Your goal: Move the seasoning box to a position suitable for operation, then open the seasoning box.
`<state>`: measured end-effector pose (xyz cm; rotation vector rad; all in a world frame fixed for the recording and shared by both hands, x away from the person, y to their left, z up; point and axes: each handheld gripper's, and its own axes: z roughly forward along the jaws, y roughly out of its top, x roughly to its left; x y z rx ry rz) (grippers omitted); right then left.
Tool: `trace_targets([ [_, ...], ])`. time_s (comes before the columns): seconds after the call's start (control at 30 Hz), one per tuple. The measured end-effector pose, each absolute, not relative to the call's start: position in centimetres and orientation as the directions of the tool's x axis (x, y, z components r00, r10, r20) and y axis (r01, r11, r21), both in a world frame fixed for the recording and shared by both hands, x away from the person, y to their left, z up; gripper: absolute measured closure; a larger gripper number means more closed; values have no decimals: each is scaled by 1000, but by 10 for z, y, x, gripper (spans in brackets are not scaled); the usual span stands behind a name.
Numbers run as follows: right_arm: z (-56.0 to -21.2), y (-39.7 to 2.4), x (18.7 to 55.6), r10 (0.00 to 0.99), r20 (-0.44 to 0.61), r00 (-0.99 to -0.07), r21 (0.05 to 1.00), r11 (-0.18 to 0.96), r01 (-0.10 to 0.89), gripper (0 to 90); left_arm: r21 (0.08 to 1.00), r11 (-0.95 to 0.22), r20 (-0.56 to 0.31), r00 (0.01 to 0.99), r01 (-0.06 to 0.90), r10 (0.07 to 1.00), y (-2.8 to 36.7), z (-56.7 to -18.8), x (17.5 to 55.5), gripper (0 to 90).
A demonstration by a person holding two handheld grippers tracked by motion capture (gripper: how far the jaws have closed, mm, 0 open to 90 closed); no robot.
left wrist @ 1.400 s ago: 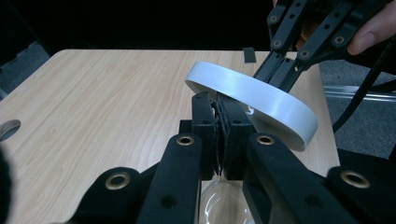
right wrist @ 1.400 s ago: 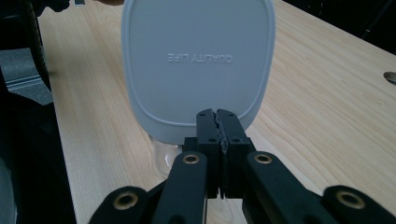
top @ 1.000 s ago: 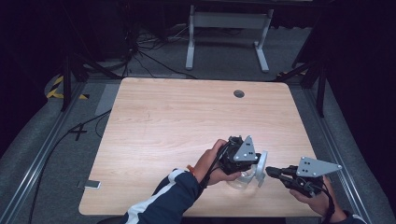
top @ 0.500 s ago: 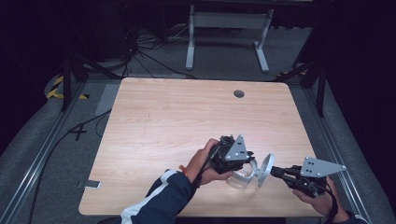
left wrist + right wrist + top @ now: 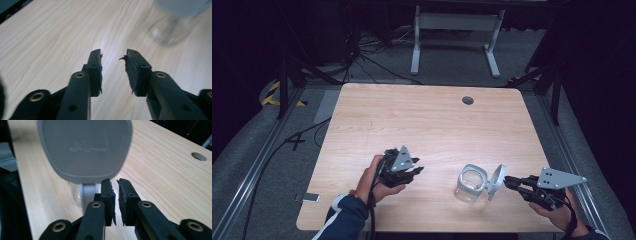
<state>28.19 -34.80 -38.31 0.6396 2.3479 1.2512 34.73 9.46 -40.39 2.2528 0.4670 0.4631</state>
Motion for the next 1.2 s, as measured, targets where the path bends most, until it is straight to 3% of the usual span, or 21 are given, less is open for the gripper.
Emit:
trace_targets([
  [0.23, -385, -353, 285, 589, -149, -794, 832, 509, 222, 784, 725, -619, 144, 812, 302, 566, 143, -436, 347, 560],
  [0.5, -393, -358, 291, 618, -167, -768, 815, 525, 245, 716, 669, -651, 144, 796, 359, 588, 164, -455, 351, 482],
  [0.7, -396, -361, 295, 627, -163, -762, 814, 522, 255, 660, 662, -628, 88, 790, 409, 607, 178, -466, 352, 436],
  [0.93, -406, -371, 302, 660, -160, -734, 806, 517, 290, 557, 704, -544, -14, 774, 457, 633, 196, -475, 350, 376],
  [1.2, -430, -399, 311, 727, -132, -674, 779, 497, 383, 457, 737, -512, -12, 765, 442, 644, 203, -480, 347, 317],
])
